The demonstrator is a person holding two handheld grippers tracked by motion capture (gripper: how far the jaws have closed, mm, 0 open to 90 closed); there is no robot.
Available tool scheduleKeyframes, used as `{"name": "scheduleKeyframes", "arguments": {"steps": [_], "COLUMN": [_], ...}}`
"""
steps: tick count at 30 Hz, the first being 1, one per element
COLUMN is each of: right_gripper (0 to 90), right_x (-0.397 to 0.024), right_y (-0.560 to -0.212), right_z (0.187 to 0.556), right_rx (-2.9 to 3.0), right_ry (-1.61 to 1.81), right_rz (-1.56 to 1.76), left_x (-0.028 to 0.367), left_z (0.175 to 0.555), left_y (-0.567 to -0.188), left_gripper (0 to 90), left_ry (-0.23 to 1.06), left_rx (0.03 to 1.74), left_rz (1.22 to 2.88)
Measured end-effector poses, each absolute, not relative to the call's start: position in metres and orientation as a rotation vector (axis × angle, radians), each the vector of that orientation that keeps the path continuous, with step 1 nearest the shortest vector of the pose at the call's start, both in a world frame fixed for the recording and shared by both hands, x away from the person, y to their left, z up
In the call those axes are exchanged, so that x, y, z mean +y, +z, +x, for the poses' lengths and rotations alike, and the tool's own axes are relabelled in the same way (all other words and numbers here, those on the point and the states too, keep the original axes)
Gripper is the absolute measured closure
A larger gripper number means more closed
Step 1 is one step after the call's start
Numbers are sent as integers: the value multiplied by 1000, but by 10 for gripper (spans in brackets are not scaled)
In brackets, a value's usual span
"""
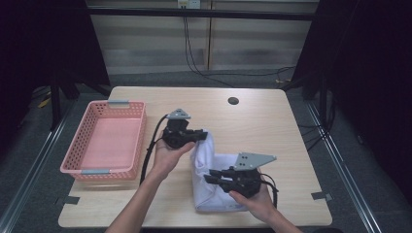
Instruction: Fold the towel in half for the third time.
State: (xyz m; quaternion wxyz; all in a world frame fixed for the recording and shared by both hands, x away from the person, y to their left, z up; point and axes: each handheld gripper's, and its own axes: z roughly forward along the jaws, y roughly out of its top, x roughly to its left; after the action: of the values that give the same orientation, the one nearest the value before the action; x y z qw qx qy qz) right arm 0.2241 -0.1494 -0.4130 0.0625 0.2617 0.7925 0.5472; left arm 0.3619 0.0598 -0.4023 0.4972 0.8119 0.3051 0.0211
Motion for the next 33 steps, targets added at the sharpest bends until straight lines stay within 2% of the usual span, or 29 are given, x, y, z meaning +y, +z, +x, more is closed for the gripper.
{"name": "scheduleKeyframes", "arguments": {"steps": [10,14,17,19,22,23,25,28,33], "right_gripper": [794,781,667,520,394,388,349,344,345], "right_x": [-207,-223,-236,-245,-256,-258,-263,-260,-233], "right_y": [-449,-459,-462,-467,-463,-460,-451,-440,-440], "right_z": [205,197,188,184,185,186,193,216,281], "right_rx": [2395,2399,2400,2399,2344,2315,2270,2240,2279], "right_ry": [1512,1474,1436,1400,1414,1424,1440,1430,1321], "right_rz": [974,1026,1068,1071,1121,1128,1139,1155,1176], "left_x": [-3,-14,-12,-4,13,20,37,57,66], "left_z": [366,362,358,355,346,341,325,298,258], "left_y": [-447,-454,-445,-437,-431,-431,-438,-457,-471], "left_gripper": [807,713,568,508,503,519,567,609,579], "left_ry": [-61,-103,-80,-71,-55,-43,-47,-91,-126], "left_rx": [736,661,646,635,636,628,626,642,545], "left_rz": [2046,2017,1955,1928,1968,1987,2048,2115,2186]}}
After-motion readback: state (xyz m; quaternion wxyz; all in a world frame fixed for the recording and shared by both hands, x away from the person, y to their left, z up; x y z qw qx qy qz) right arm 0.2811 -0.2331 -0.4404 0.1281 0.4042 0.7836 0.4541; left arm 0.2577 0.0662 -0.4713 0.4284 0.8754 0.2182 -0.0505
